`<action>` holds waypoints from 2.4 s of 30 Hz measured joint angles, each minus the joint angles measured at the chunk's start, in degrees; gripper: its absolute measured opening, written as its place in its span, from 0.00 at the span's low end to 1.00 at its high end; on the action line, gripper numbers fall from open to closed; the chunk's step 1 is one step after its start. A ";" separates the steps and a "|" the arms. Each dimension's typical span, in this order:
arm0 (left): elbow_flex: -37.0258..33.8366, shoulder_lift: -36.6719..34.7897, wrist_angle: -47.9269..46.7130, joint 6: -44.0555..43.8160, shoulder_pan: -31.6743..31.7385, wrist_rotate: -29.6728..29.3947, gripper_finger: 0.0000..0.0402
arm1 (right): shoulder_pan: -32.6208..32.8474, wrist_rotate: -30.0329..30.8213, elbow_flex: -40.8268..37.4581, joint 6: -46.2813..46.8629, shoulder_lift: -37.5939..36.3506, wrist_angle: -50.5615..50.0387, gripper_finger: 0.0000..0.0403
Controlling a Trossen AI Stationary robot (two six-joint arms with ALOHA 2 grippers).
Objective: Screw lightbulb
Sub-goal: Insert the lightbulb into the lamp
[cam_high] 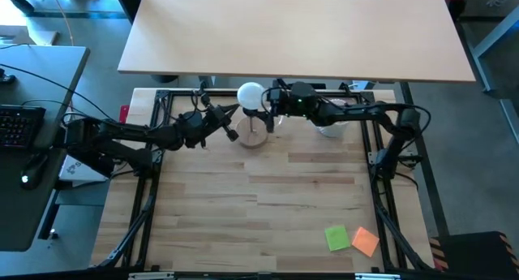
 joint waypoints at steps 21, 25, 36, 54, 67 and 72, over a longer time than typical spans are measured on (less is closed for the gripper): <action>0.00 7.50 3.32 -1.91 0.57 2.91 0.00 | -0.17 -0.47 2.97 3.18 0.81 -1.38 0.33; 0.00 7.52 3.59 -1.78 0.57 3.19 0.00 | 0.26 -0.18 5.84 4.29 0.81 -5.71 0.33; 0.04 7.52 2.41 -0.18 -0.45 4.20 0.00 | 4.04 7.82 12.40 0.85 0.65 -18.47 0.33; -2.27 7.71 -1.26 -0.93 -4.77 1.99 0.00 | 7.16 16.57 3.28 -3.04 -13.06 -16.99 0.33; 1.71 20.34 10.07 -2.41 4.76 21.87 0.27 | 11.29 20.57 -16.36 2.25 -29.67 -16.50 0.33; 11.45 31.41 9.23 -3.38 8.38 22.97 0.45 | 14.97 25.41 -21.30 3.01 -32.38 -10.10 0.33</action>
